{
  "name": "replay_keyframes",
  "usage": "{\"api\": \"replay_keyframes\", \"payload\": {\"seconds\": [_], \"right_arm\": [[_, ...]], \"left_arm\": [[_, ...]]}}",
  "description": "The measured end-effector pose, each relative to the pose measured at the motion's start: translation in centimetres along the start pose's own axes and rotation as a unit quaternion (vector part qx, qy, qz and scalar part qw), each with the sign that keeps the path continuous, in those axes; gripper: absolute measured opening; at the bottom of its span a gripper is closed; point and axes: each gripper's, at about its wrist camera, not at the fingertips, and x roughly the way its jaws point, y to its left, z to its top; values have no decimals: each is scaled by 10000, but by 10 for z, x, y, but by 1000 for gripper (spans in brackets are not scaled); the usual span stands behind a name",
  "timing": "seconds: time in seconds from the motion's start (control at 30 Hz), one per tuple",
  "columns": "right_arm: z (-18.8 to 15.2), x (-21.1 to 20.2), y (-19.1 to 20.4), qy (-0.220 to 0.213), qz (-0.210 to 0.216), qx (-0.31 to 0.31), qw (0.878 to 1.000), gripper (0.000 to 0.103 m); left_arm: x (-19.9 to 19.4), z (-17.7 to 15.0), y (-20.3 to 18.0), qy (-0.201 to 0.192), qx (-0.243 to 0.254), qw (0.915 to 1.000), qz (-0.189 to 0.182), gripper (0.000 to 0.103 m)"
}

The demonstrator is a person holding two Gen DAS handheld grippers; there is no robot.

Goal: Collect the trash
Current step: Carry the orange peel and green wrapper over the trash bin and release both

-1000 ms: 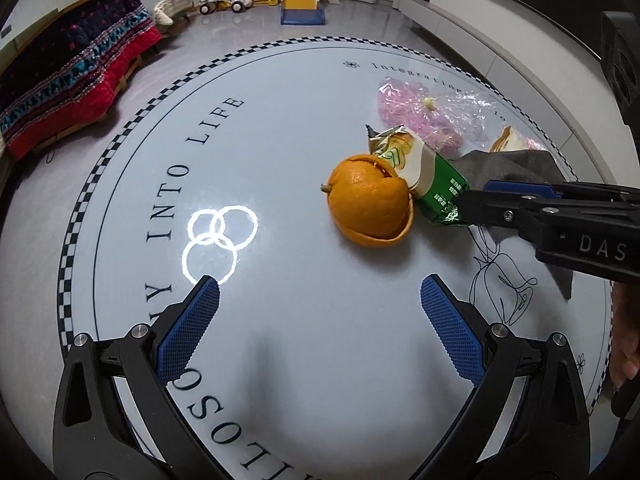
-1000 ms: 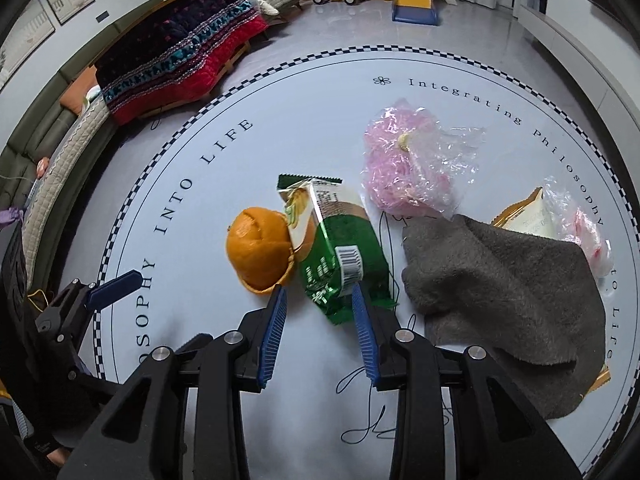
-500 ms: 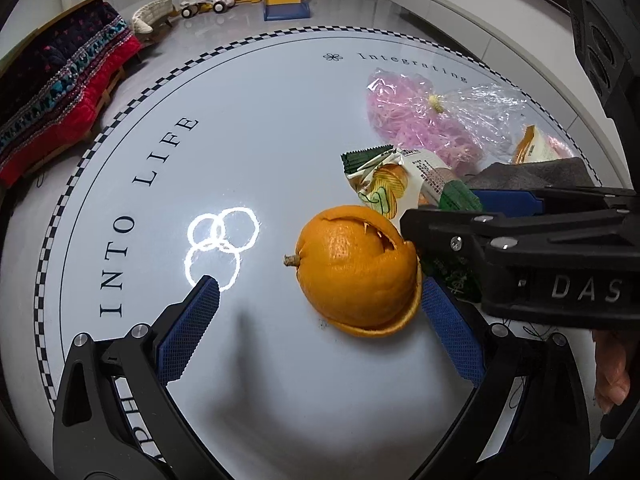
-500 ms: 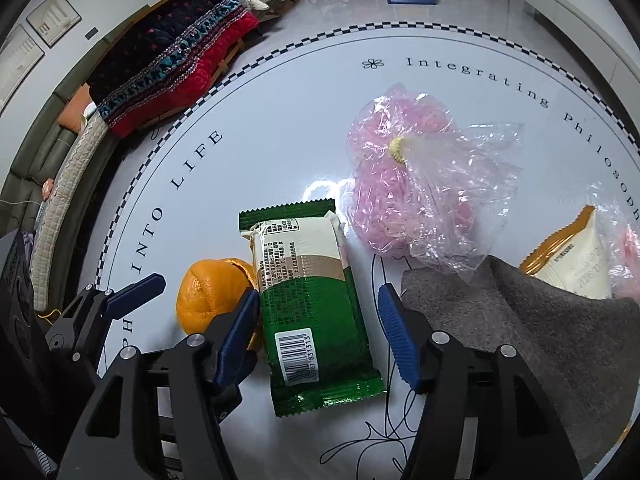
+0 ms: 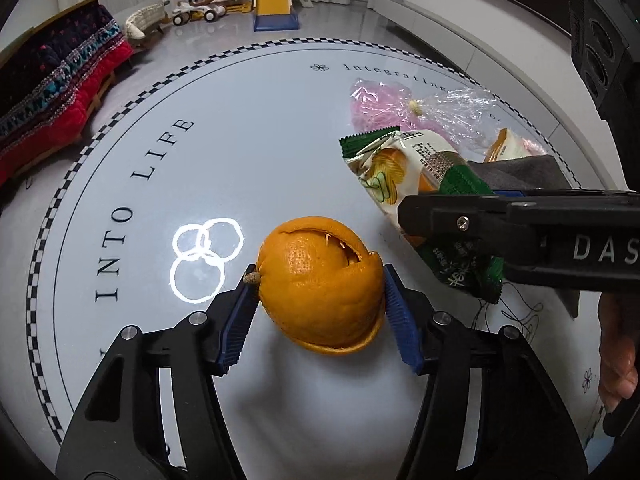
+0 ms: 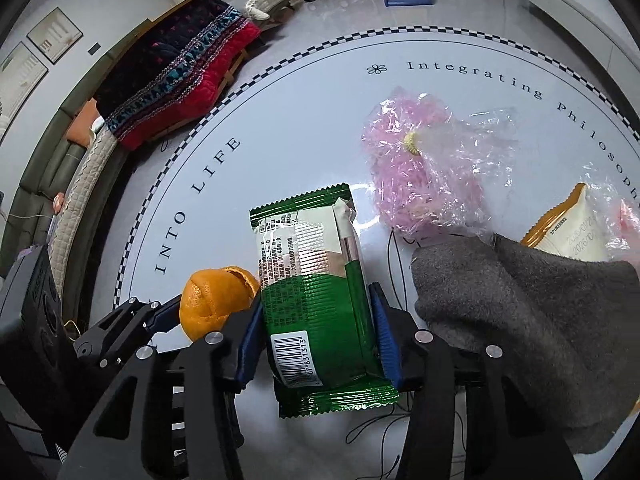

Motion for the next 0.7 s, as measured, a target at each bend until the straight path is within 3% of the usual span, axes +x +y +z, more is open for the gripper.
{"api": "replay_keyframes", "payload": {"seconds": [0.37,0.7], "right_arm": [[-51,-38,53,-48,62,-282,9996,50],[-113,-53,121,60,121,-855,9962,51]], "left_arm": [[-77,-45,12,-323,-96,9991,240,59],[-136,-108,52,-518,-668,9950,523,59]]}}
